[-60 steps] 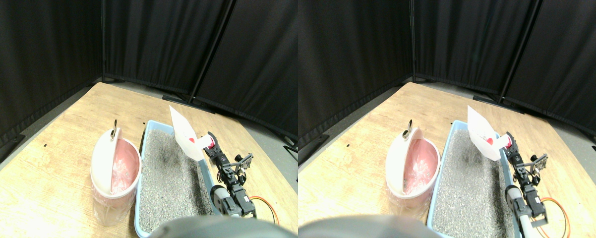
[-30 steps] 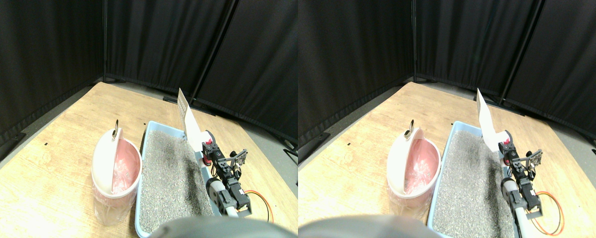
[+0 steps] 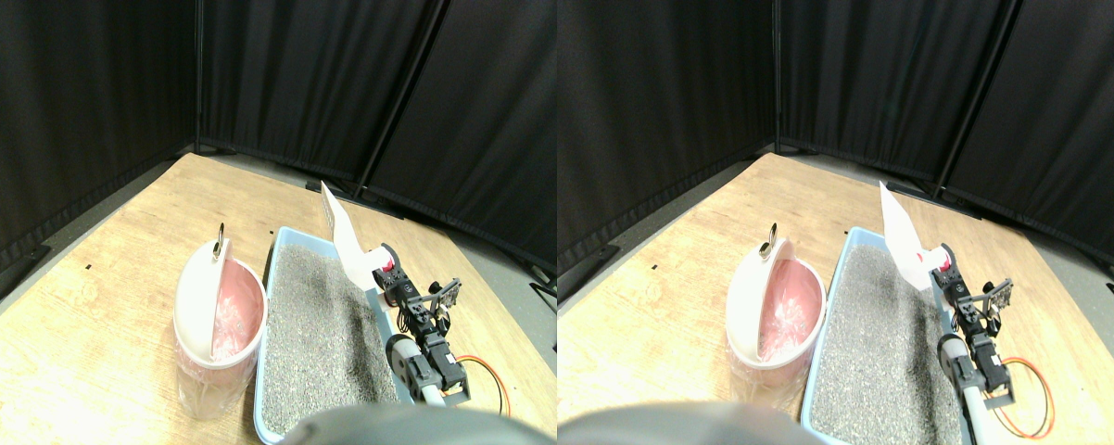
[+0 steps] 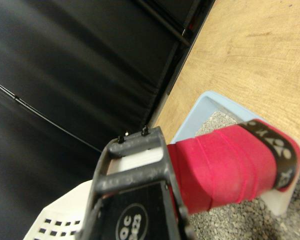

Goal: Scoop (unimanual)

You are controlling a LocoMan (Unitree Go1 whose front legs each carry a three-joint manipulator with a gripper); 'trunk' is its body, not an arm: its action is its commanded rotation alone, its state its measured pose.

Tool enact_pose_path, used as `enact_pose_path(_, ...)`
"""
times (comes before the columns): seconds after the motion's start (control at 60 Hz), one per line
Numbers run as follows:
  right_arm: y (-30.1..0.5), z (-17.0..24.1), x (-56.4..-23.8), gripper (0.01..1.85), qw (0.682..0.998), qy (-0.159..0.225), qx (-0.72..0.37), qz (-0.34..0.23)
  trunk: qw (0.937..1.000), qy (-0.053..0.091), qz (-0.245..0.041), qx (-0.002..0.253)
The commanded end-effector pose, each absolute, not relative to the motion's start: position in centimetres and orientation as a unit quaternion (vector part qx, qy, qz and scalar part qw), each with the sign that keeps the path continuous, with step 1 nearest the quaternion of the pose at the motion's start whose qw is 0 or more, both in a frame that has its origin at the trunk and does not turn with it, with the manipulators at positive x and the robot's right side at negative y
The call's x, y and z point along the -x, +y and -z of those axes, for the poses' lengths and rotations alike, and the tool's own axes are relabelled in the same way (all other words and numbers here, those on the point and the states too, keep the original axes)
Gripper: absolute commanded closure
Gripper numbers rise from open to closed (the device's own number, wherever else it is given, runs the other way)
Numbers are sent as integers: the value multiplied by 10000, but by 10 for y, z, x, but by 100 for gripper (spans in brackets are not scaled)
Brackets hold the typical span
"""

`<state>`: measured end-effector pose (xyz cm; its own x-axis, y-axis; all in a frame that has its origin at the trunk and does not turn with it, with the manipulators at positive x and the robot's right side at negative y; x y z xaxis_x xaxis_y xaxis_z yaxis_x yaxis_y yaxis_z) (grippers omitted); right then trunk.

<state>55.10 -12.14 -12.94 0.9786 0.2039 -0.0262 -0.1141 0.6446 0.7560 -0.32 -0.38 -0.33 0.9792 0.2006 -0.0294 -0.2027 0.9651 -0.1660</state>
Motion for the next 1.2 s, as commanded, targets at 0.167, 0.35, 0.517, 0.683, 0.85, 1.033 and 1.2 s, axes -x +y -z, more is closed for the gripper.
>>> enact_pose_path(0.167,-120,104,-547,181,9242,-67,-3544,-1425,9888,142,-1129,963)
enact_pose_path(0.35,-118,94,-545,181,9519,-206,-2533,-1713,9882,136,-1177,975)
enact_pose_path(0.517,-114,89,-547,181,9595,-183,-1893,-2076,9870,140,-1250,1003)
enact_pose_path(0.683,-105,85,-546,181,9604,-25,-1770,-2153,9853,128,-1346,1045)
enact_pose_path(0.85,-94,82,-544,181,9603,89,-1584,-2294,9829,110,-1456,1121)
enact_pose_path(1.033,-83,78,-542,181,9570,163,-1447,-2509,9809,92,-1550,1171)
enact_pose_path(1.2,-72,77,-541,181,9514,218,-1239,-2811,9777,87,-1691,1239)
